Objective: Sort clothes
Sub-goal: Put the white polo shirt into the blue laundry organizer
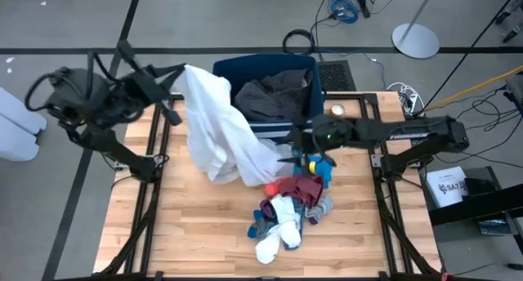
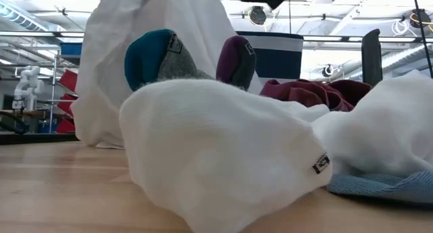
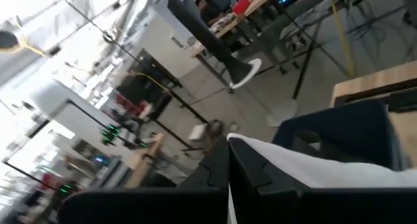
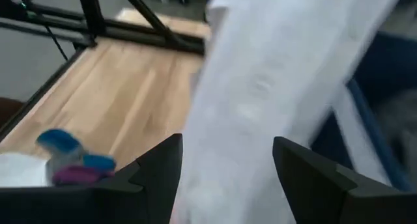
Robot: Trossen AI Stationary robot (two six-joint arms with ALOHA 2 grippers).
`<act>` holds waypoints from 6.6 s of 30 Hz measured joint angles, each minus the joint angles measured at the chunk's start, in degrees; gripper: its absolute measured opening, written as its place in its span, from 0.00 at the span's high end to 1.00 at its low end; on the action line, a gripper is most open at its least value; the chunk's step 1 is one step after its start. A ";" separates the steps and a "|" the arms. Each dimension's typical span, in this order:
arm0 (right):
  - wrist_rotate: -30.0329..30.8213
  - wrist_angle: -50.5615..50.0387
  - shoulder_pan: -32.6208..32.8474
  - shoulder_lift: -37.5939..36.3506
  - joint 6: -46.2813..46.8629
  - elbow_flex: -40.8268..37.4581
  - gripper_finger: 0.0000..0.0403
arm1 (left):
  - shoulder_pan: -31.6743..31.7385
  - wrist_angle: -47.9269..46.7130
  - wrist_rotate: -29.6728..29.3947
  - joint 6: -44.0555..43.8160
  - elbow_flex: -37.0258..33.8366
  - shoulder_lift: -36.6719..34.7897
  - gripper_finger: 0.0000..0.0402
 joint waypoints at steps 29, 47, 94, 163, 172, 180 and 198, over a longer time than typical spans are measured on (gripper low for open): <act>34.31 17.33 19.01 24.25 -78.52 16.79 0.44 | 12.29 -15.63 40.18 -26.91 -0.11 12.27 1.00; 47.86 12.03 19.56 32.37 -89.54 20.49 0.44 | 17.11 -13.73 51.94 -26.87 -0.07 14.20 1.00; 47.11 -25.89 13.68 9.01 -27.85 20.47 1.00 | 16.13 -29.64 54.61 -27.32 -0.11 11.92 0.64; 35.59 -55.22 4.19 -3.60 8.37 20.47 1.00 | 8.72 -1.61 46.99 -37.25 -63.86 6.55 0.83; 32.82 -53.77 4.19 -3.60 8.38 20.47 1.00 | 7.96 -0.53 48.05 -37.36 -60.74 5.72 0.99; 31.24 -50.99 5.73 -4.23 6.07 20.47 1.00 | 7.04 -0.61 47.57 -36.98 -49.63 -1.62 0.99; 29.81 6.54 9.60 -9.60 -24.01 20.49 1.00 | 6.93 21.14 33.22 -25.92 -29.17 -11.36 1.00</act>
